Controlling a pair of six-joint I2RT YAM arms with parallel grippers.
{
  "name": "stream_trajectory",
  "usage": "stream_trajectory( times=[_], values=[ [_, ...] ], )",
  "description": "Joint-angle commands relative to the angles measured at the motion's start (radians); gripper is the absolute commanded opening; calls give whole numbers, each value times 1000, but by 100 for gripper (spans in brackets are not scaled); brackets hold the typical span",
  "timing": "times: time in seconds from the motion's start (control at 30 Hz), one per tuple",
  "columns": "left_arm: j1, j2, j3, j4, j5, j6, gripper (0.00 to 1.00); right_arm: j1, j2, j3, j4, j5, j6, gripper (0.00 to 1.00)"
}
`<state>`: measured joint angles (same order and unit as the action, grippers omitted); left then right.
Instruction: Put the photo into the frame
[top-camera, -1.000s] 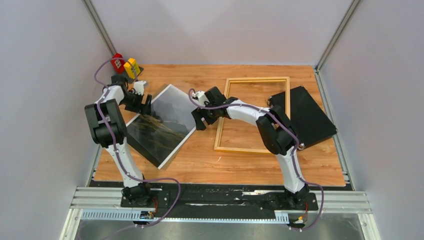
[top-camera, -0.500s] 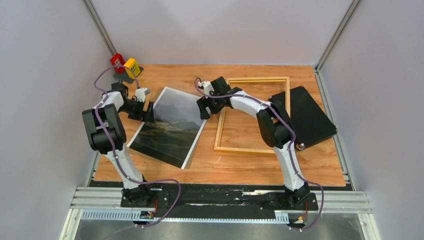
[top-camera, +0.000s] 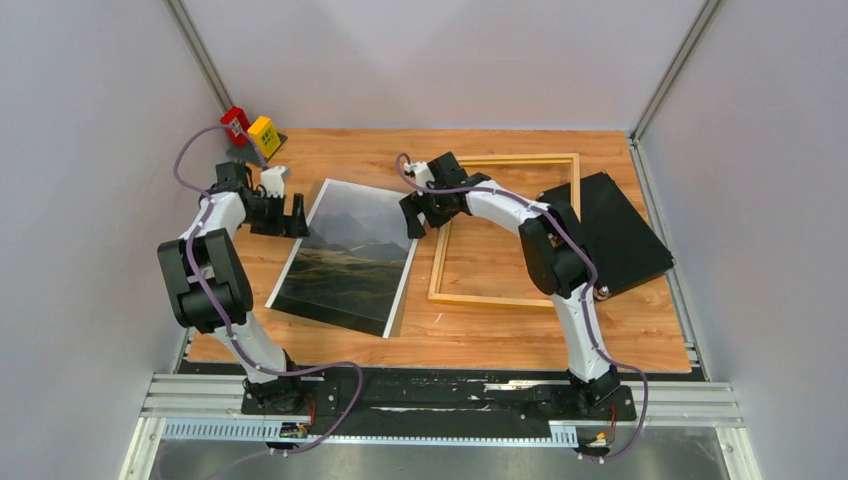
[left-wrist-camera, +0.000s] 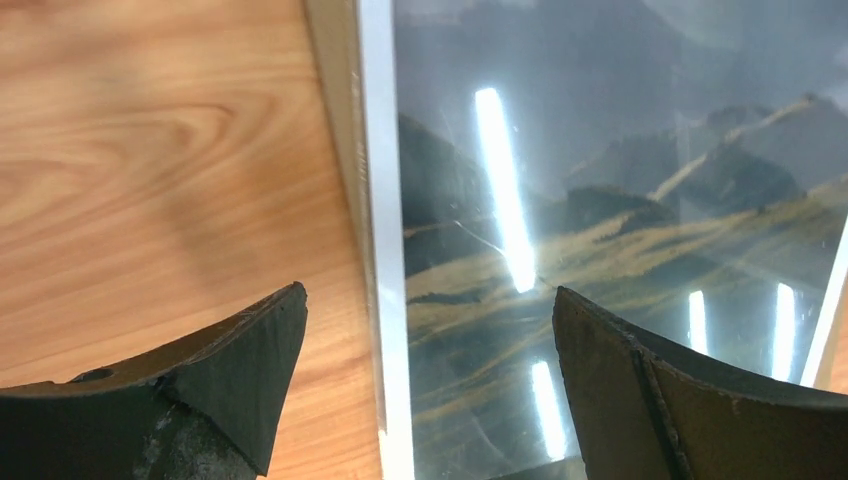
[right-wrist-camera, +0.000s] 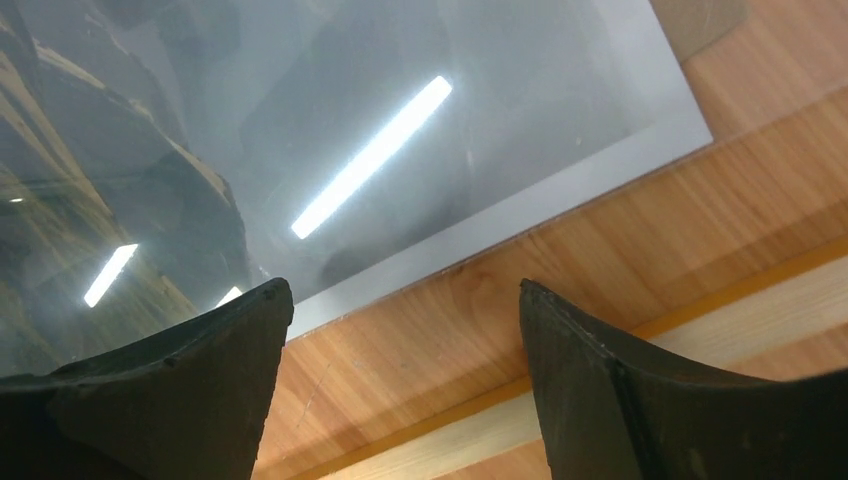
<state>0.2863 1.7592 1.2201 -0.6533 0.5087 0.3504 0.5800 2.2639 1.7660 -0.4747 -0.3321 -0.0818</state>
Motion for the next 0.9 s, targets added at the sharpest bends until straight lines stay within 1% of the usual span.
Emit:
stream_trajectory(
  times=[0.0, 0.3, 0.53, 0.87],
  values=[
    [-4, -25, 45, 116, -40, -113, 100, -15, -90, -27, -33, 8, 74, 84],
    [-3, 109, 146, 82, 56, -117, 100, -23, -37, -6, -45, -30, 208, 82],
    [-4, 144, 143, 80, 89, -115, 100, -41, 15, 35, -47, -85, 302, 80],
    [-5, 181, 138, 53, 150, -95, 96, -46, 48, 64, -44, -231, 355, 78]
  ],
)
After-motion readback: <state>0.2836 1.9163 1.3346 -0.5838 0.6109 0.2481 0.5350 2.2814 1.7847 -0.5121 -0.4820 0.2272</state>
